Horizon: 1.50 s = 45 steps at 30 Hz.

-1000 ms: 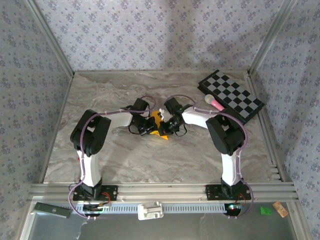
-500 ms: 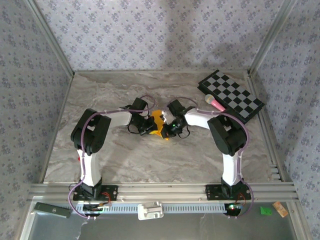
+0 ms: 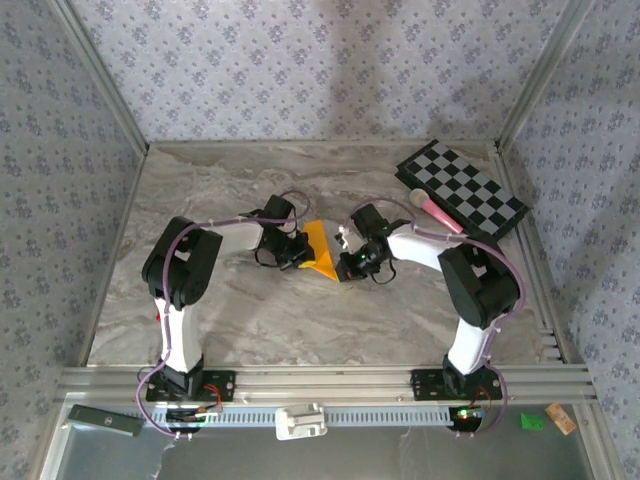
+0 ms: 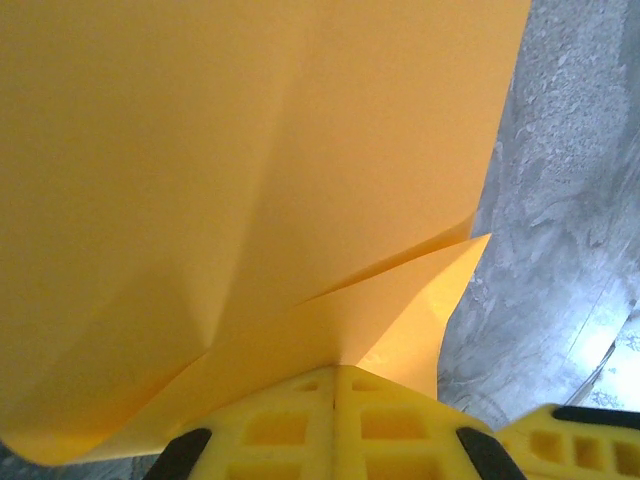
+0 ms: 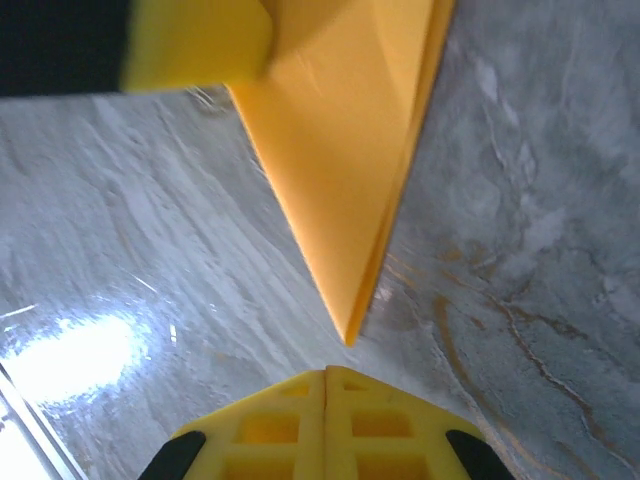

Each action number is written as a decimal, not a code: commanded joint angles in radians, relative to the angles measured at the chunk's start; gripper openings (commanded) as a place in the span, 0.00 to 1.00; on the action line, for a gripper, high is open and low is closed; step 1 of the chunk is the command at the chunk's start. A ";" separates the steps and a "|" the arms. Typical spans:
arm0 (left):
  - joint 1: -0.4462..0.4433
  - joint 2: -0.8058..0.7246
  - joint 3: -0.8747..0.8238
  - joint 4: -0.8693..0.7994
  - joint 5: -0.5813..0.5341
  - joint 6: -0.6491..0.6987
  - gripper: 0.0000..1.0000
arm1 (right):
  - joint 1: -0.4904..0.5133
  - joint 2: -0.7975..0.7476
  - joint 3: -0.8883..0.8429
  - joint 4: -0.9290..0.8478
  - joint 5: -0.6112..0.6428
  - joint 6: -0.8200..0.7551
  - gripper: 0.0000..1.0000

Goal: Fold a paper plane with a square sheet of paper (pick it up from the middle)
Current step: Third fold the triangle at the center of the table.

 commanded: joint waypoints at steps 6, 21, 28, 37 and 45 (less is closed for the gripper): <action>0.009 0.074 -0.010 -0.072 -0.095 0.013 0.00 | 0.050 0.079 0.112 0.035 0.083 0.082 0.00; 0.002 -0.023 0.010 0.026 -0.021 0.060 0.04 | 0.071 0.183 0.110 -0.028 0.184 0.083 0.00; -0.038 -0.036 -0.040 0.098 -0.010 0.070 0.04 | 0.071 0.195 0.115 -0.040 0.193 0.103 0.00; -0.036 -0.020 -0.051 0.045 -0.100 0.105 0.04 | 0.070 0.199 0.107 -0.055 0.207 0.107 0.00; 0.065 -0.019 -0.069 0.008 -0.158 0.196 0.05 | 0.057 0.185 0.080 -0.084 0.224 0.087 0.00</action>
